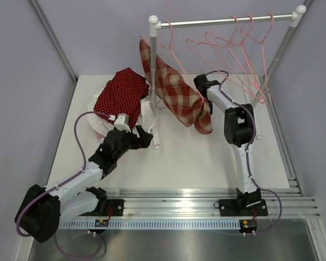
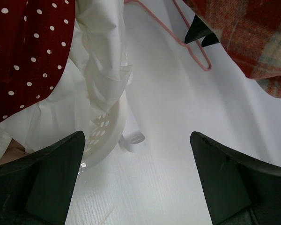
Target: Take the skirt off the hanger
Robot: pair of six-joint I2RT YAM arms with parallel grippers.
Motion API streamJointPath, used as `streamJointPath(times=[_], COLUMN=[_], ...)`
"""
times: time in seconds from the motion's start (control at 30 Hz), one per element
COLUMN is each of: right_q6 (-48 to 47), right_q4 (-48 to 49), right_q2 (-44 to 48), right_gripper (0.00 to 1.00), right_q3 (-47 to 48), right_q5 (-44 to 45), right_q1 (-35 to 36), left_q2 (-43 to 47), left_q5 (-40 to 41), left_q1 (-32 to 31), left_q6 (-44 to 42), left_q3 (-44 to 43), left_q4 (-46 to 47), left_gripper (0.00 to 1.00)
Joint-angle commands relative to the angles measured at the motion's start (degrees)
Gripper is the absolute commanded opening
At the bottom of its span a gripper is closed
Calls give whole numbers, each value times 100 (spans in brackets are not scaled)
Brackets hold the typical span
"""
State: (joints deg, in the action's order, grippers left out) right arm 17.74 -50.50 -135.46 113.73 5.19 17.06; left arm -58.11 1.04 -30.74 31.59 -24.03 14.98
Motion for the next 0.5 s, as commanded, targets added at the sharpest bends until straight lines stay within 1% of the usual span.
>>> streamJointPath(times=[0.0,0.1,0.17,0.23,0.27,0.3,0.33,0.4,0.43,0.47], right_q6=[-156,-113,-60,36,54,98,168,230,300,335], right_q4=[-996,-988,-918,-857,-821,-760,-638,-505,-392,-312], right_q2=[-367,-341,-262,-131,-69,123,229,458,694,809], right_gripper=[62,61,52,47,44,42,38,37,31,28], right_q3=[351,97,-201,-569,-719,-1078,-1273,-1659,-2062,-2257], right_q5=[376,518,439,247,141,-34,-62,-115,-167,-211], right_q1=[288,324,324,324,324,333,351,403,473,509], left_q2=[150,194,265,300,317,335,318,335,335,352], left_q5=[-25,-16,1,2,2,2,-7,-25,-25,-42], left_q1=[-28,-28,-28,-28,-28,-28,-28,-28,-28,-28], left_q6=[22,31,40,40,48,49,49,49,49,57], left_q3=[83,135,188,223,241,250,250,259,267,285], left_q4=[514,558,602,620,637,646,655,664,664,681], left_gripper=[99,99,99,99,99,99,99,99,99,99])
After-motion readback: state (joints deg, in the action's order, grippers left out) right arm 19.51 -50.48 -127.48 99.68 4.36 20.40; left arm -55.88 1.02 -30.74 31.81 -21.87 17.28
